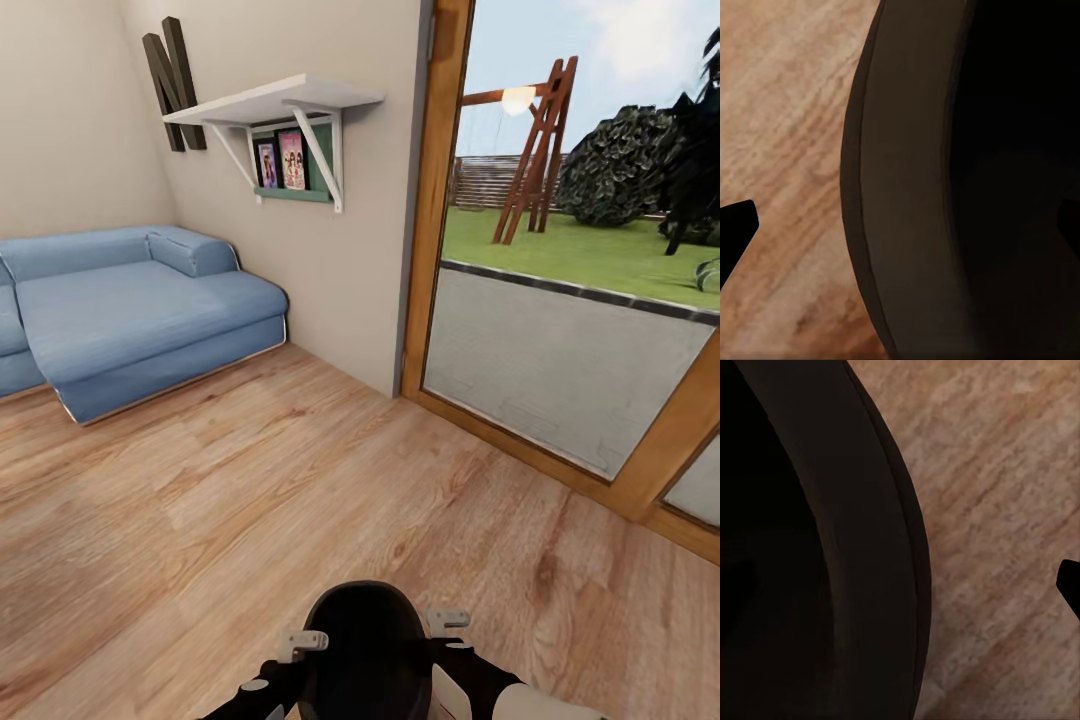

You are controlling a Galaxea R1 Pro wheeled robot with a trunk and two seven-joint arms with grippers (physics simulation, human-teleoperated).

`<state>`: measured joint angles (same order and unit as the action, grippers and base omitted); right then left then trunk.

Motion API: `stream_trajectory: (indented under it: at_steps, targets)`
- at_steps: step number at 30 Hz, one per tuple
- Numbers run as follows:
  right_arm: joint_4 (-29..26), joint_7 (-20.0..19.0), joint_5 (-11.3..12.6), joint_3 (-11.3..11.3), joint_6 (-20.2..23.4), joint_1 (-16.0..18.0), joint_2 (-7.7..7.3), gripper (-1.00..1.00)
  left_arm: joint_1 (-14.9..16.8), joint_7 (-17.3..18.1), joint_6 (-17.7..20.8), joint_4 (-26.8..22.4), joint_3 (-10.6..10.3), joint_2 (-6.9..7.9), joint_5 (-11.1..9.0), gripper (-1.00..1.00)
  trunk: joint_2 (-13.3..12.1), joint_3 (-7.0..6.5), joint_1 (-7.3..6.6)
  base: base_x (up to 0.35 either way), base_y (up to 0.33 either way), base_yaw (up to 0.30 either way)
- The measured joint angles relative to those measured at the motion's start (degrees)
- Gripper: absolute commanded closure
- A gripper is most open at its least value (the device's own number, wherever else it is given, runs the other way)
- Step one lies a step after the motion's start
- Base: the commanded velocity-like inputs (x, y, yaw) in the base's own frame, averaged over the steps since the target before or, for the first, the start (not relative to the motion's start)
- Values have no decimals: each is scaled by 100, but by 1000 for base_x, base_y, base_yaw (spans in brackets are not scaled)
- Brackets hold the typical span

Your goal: Place each of the two pumpkins and all three candles from the living room inside a cabinet in the living room (use any cabinet), then make sure every cabinet is closed, and position the cauldron so it is next to a table in the living room.

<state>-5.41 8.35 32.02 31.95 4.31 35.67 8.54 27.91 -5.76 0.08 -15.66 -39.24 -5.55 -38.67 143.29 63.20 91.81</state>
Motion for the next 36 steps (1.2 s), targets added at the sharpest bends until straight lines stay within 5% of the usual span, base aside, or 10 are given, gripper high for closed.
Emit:
stream_trajectory:
  at_steps: [6, 7, 23, 24, 36]
  targets:
    - [0, 0, 0, 0, 0, 0, 0, -100, -2, 0, 0, 0, 0, -1, 0, -100, 0, 0, 0, 0, 0, 0]
    - [0, 0, 0, 0, 0, 0, 0, 100, -1, 0, 0, 0, 0, -2, 0, -100, 0, 0, 0, 0, 0, 0]
    - [0, 10, -43, 12, -10, -1, -1, 100, 0, 0, 0, 0, 1, 0, 0, -100, 0, 0, 0, 0, 0, 0]
    - [0, 11, -44, 11, -10, -2, -1, 100, 0, 1, -2, 0, 1, 3, 0, 100, 0, 0, 0, 0, 0, 0]
    - [-2, 7, -19, 19, -27, -7, 0, 100, 1, 24, -6, -9, 10, 3, -4, 100, 1, -1, -1, 0, 0, 0]
